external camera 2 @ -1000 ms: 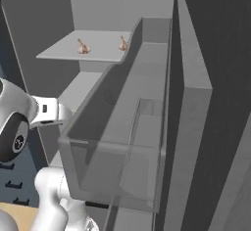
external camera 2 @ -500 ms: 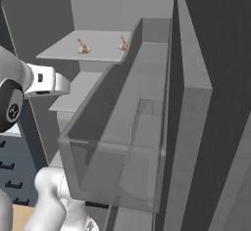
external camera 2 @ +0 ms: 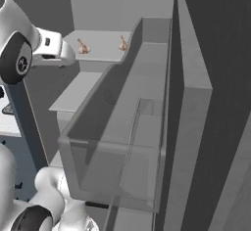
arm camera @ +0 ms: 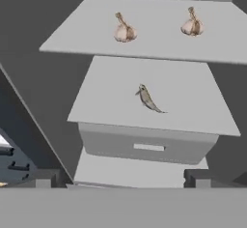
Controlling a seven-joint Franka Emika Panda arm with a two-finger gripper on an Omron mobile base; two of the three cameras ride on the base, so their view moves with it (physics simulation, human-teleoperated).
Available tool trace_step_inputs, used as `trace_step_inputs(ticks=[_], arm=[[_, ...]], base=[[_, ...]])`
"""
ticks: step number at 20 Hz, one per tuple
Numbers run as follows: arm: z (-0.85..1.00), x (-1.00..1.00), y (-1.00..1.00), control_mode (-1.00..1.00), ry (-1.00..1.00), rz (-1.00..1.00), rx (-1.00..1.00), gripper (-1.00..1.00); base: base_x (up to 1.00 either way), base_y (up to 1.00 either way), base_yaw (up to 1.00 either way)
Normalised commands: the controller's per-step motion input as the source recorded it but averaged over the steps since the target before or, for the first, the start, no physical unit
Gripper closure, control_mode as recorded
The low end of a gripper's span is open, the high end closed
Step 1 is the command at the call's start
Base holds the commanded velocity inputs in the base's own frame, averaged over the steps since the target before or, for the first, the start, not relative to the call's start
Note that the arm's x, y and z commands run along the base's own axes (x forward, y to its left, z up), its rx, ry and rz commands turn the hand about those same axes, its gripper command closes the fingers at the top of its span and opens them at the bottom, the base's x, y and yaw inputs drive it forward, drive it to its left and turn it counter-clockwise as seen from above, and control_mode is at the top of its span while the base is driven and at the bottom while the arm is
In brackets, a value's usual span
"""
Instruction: Place one garlic and one fish in each tupperware on the nearby counter, to pack two identical lunches.
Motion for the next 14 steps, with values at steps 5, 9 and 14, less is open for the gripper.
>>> trace_step_inputs(ticks=[5, 9, 14], arm=[[-0.15, 0.46, 0.0, -1.0, -0.13, 0.0, 0.01, -1.0], [-0.34, 0.74, 0.05, -1.0, -0.13, 0.02, 0.0, -1.0], [-0.13, 0.86, 0.18, -1.0, -0.03, 0.03, 0.0, -1.0]], base=[[0.0, 0.0, 0.0], [0.0, 0.0, 0.0], [0.0, 0.0, 0.0]])
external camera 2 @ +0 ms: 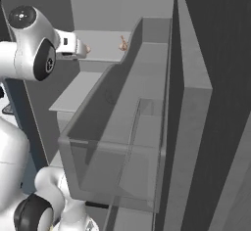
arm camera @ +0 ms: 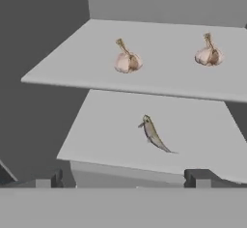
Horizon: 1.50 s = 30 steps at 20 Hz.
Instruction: Place one garlic and one fish in each tupperware on the nearby counter, to pack two identical lunches.
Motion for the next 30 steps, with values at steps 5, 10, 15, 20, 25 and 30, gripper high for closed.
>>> trace_step_inputs(ticks=[5, 10, 15, 20, 25, 30], arm=[[0.0, 0.8, 0.11, -1.0, 0.0, 0.02, 0.01, -1.0], [-0.02, 0.62, 0.0, -1.0, 0.02, 0.0, 0.0, -1.0], [-0.06, 0.62, 0.03, -1.0, 0.04, 0.0, 0.0, -1.0], [-0.12, 0.62, 0.17, -1.0, 0.04, 0.0, 0.0, -1.0], [-0.11, 0.55, 0.06, -1.0, 0.04, 0.0, 0.0, -1.0], [-0.12, 0.57, 0.0, -1.0, 0.04, 0.0, 0.0, -1.0]], base=[[0.0, 0.0, 0.0], [0.0, 0.0, 0.0], [0.0, 0.0, 0.0], [0.0, 0.0, 0.0], [0.0, 0.0, 0.0], [0.0, 0.0, 0.0]])
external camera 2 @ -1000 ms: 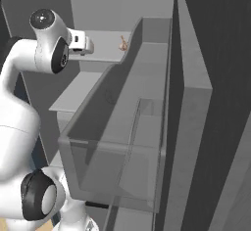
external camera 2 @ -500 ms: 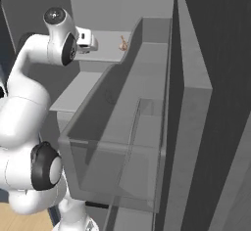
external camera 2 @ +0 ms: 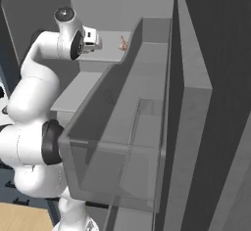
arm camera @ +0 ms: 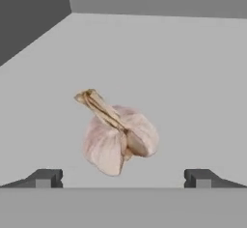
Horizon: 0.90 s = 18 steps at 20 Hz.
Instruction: Place one garlic and one fish in each tupperware on the nearby counter, to pack two identical lunches.
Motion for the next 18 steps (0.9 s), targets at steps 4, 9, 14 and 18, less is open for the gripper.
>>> trace_step_inputs(ticks=[4, 9, 14, 18], arm=[[-0.14, 0.57, 0.0, -1.0, 0.04, 0.0, 0.0, -1.0], [-0.1, 0.52, 0.02, -1.0, 0.04, 0.0, 0.0, -1.0], [-0.19, 0.25, 0.12, -1.0, 0.03, 0.0, 0.0, 1.0], [-0.43, 0.03, 0.08, -1.0, 0.1, -0.03, 0.0, 1.0]], base=[[0.0, 0.0, 0.0], [0.0, 0.0, 0.0], [0.0, 0.0, 0.0], [0.0, 0.0, 0.0]])
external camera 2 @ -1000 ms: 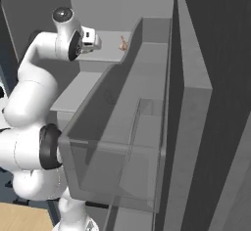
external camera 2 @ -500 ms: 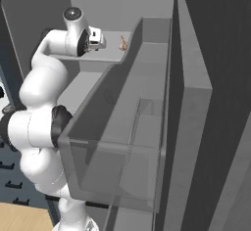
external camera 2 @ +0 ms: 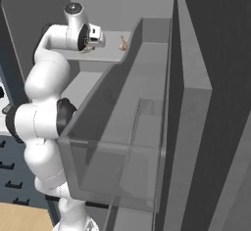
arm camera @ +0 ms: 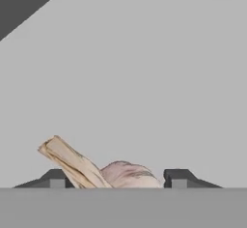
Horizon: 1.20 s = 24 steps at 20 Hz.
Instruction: Place one garlic and one fish in each tupperware on the nearby counter, to pack two identical lunches.
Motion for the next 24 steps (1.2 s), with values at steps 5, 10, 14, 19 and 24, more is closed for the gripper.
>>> trace_step_inputs(ticks=[5, 10, 14, 19, 24], arm=[[-0.64, -0.24, 0.0, -1.0, 0.13, -0.08, 0.0, 1.0], [0.04, -0.97, 0.0, -1.0, -0.03, -0.06, 0.0, 1.0], [0.0, -1.0, -0.01, -1.0, -0.1, -0.05, 0.0, 1.0], [-0.01, -1.0, -0.21, -1.0, -0.05, -0.06, 0.0, 1.0], [-0.26, -1.0, -0.31, -1.0, 0.01, -0.07, 0.0, 1.0]], base=[[0.0, 0.0, 0.0], [0.0, 0.0, 0.0], [0.0, 0.0, 0.0], [0.0, 0.0, 0.0], [0.0, 0.0, 0.0]])
